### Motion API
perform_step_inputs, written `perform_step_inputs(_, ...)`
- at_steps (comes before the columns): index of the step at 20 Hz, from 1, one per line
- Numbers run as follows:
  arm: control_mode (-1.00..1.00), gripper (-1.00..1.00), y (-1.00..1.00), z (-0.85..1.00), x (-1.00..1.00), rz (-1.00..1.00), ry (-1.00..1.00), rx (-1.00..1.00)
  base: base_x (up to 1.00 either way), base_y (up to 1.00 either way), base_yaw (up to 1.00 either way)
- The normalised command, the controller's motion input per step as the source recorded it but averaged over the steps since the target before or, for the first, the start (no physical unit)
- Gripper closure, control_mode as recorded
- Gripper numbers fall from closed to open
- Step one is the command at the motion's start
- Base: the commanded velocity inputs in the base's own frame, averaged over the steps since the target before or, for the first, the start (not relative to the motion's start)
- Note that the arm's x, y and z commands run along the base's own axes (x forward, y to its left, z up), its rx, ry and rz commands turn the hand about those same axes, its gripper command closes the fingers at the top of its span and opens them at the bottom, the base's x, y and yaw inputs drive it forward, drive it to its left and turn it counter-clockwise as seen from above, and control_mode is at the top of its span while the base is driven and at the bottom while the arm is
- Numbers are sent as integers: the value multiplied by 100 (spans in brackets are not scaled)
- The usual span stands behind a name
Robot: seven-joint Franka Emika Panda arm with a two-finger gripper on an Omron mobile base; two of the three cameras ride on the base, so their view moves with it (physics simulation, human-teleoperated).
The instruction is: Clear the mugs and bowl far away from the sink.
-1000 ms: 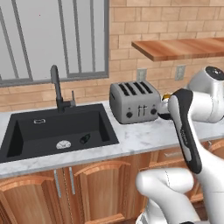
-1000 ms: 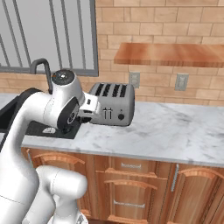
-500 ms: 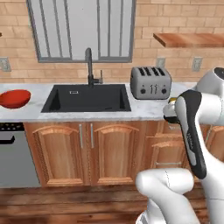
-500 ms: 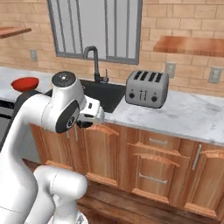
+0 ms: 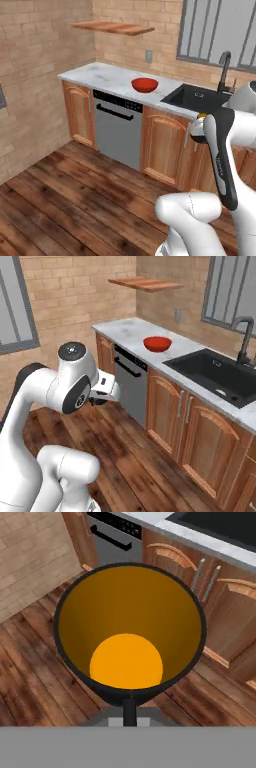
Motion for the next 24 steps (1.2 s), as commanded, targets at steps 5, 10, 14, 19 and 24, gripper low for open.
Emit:
perform_step_inputs(5, 100, 100, 0, 0, 0, 0, 0, 0, -34, 9, 100)
perform_step_inputs(10, 100, 100, 0, 0, 0, 0, 0, 0, -22, 3, 100)
perform_step_inputs(14, 100, 100, 0, 0, 0, 0, 0, 0, -19, 1, 100)
perform_step_inputs(19, 100, 100, 0, 0, 0, 0, 0, 0, -12, 1, 100)
perform_step_inputs(24, 100, 100, 0, 0, 0, 0, 0, 0, -5, 12, 98)
